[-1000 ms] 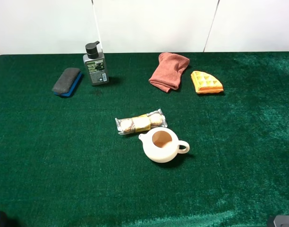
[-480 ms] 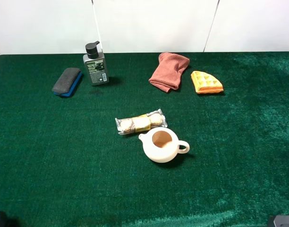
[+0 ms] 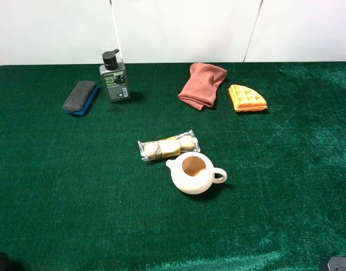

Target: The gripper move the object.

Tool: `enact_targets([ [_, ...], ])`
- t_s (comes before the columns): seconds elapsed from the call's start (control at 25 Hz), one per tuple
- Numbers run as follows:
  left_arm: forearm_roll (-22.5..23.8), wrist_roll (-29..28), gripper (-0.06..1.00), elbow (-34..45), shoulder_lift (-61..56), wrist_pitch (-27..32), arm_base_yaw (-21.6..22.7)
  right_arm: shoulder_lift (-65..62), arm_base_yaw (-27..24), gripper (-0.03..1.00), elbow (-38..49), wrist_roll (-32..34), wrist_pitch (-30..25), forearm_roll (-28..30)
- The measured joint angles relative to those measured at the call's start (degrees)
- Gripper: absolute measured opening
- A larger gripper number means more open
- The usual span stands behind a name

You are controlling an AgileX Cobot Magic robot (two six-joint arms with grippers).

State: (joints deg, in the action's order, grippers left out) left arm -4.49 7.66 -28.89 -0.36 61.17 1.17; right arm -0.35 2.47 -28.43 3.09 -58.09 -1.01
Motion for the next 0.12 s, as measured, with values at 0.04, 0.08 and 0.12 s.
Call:
enact_targets([
  [0.04,0.0,0.0,0.99,0.0,0.0,0.0,0.0,0.0,0.0,0.70,0.0,0.0,0.0,0.0],
  [0.08,0.0,0.0,0.99,0.0,0.0,0.0,0.0,0.0,0.0,0.70,0.0,0.0,0.0,0.0],
  [0.12,0.0,0.0,0.99,0.0,0.0,0.0,0.0,0.0,0.0,0.70,0.0,0.0,0.0,0.0],
])
